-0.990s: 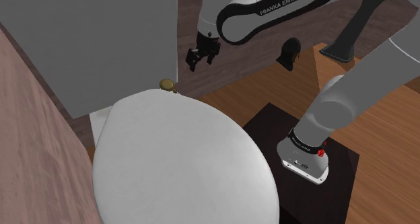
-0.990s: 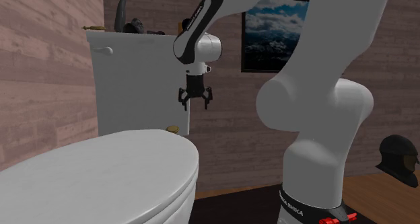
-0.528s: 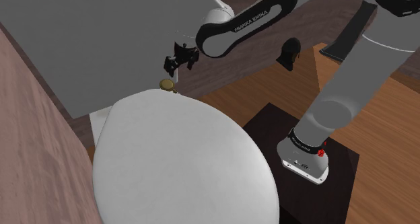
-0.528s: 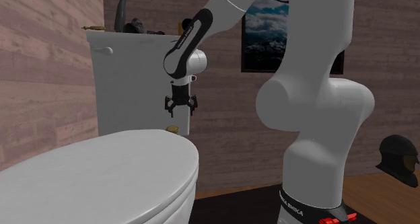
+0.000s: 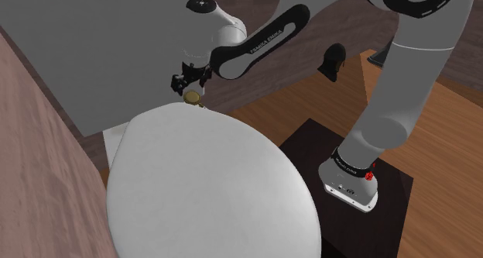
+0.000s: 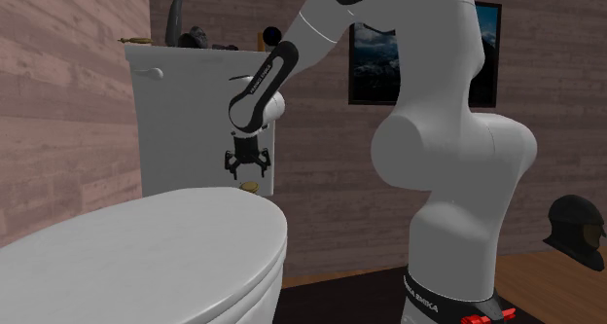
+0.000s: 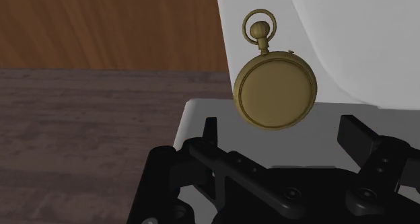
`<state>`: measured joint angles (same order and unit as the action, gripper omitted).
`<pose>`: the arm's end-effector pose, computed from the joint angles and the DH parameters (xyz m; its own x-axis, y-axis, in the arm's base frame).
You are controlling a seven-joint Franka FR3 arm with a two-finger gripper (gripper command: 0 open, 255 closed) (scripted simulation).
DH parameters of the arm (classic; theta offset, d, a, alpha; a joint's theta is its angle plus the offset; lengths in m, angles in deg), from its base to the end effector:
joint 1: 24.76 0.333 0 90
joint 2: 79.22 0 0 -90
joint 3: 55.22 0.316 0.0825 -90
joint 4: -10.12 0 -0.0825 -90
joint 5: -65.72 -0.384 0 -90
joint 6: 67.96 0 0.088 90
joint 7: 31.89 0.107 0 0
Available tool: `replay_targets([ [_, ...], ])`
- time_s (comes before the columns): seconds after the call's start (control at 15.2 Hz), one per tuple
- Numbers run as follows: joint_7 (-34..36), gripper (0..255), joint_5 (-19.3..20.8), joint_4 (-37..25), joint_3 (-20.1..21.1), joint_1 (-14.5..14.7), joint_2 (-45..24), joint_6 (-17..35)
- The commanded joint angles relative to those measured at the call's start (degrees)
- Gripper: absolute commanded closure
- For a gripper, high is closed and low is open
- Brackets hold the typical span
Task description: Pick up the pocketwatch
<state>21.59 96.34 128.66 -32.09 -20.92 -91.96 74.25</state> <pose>0.5363 0.2672 0.3534 0.9358 -0.0746 0.3446 -0.1012 -0.9931 0.0598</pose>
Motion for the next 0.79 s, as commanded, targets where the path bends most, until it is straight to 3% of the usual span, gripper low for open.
replay_targets([
  [0.0,1.3,0,1.5,0.0,-0.5,0.4,-1.3,1.0],
  [0.33,3.3,0,3.8,0.5,-1.3,0.9,-3.1,2.9],
  [0.4,3.5,255,3.9,0.5,-1.3,1.0,-3.1,2.9],
  [0.73,3.7,255,3.9,1.0,-1.3,1.0,-2.9,3.2],
])
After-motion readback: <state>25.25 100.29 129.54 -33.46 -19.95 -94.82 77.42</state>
